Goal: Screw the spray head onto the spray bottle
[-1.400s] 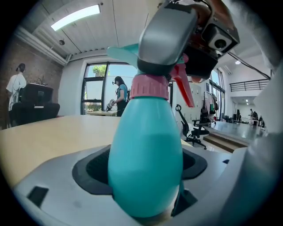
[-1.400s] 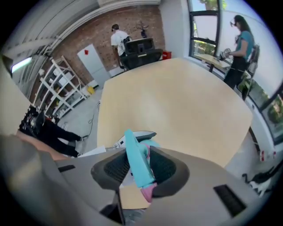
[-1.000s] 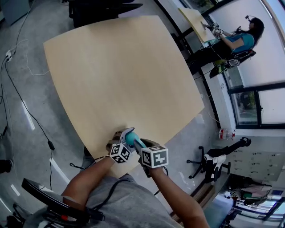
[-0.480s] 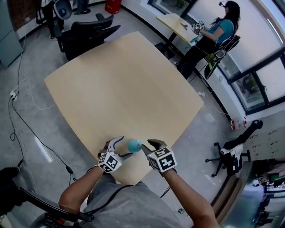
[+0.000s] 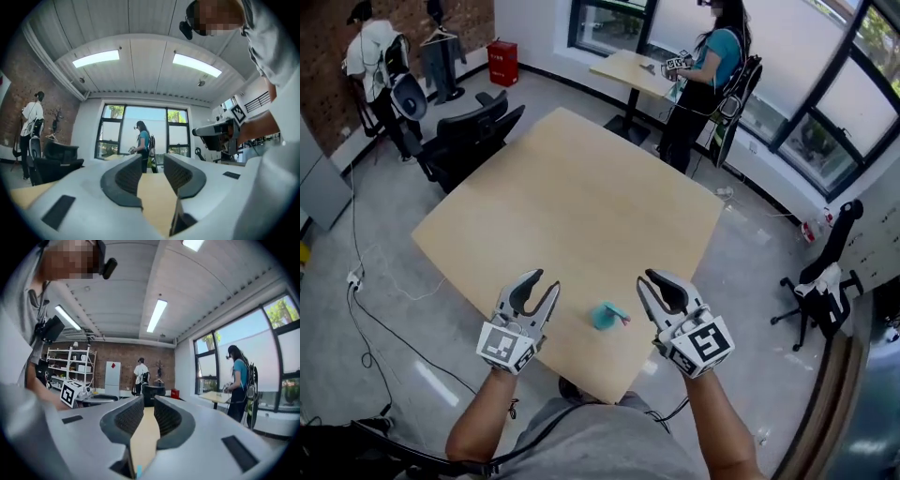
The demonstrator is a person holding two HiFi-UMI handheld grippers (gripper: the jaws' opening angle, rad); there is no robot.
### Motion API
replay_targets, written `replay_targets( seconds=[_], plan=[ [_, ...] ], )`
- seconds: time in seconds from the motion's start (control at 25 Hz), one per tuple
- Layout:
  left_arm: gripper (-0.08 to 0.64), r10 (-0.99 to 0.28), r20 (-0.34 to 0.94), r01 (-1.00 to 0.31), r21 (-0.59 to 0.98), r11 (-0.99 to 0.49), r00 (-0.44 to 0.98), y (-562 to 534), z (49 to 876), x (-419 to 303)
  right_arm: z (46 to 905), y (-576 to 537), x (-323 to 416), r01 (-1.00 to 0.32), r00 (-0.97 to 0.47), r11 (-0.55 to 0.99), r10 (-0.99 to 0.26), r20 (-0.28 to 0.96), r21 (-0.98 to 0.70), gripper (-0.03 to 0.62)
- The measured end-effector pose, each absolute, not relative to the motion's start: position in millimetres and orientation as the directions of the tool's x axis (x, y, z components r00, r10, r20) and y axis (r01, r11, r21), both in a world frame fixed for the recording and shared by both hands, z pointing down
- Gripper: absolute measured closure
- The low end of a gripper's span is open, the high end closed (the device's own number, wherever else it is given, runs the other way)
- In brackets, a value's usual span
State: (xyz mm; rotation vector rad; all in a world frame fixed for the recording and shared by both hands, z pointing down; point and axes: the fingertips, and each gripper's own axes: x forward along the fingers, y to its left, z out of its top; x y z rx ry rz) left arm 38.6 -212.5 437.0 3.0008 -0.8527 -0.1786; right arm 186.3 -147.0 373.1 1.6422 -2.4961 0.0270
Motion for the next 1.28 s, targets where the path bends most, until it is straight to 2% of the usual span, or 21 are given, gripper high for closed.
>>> replay_targets(
  seconds=[0.08,0.16,0.36,0.56,1.0,1.28],
  plan=[
    [0.511,-0.498,-0.145,-0.501,0.015,-0.865,0.855,-199.2,394.2,35.8,341.8,-126.3,176.4,-0.908,-0.401,0.404,-0.915,0.047,0.109,0.534],
    [0.554,-0.466,-0.174,-0.476,-0.018,-0.879,0.868,-182.5,359.8,33.2,313.2,-104.6,162.5,-0.896,-0.431,0.423,-0.902,-0.036,0.136,0.545],
    [0.555,-0.435,-0.221,-0.463,-0.093,-0.882,0.873,-126.3,304.8,23.1,264.4,-44.6,142.0,-0.873,-0.48,0.458,-0.866,-0.139,0.167,0.557],
    [0.555,-0.452,-0.229,-0.487,-0.131,-0.863,0.862,-56.8,292.0,7.9,246.4,26.2,140.8,-0.86,-0.511,0.491,-0.834,-0.21,0.142,0.571],
    [0.555,-0.437,-0.165,-0.46,-0.148,-0.875,0.884,133.2,310.8,15.2,266.7,204.3,151.4,-0.875,-0.482,0.463,-0.857,-0.18,0.14,0.584],
    [0.555,-0.478,-0.171,-0.503,-0.154,-0.851,0.862,197.1,299.7,-15.4,261.4,265.4,135.3,-0.871,-0.491,0.474,-0.851,-0.186,0.13,0.584]
  ],
)
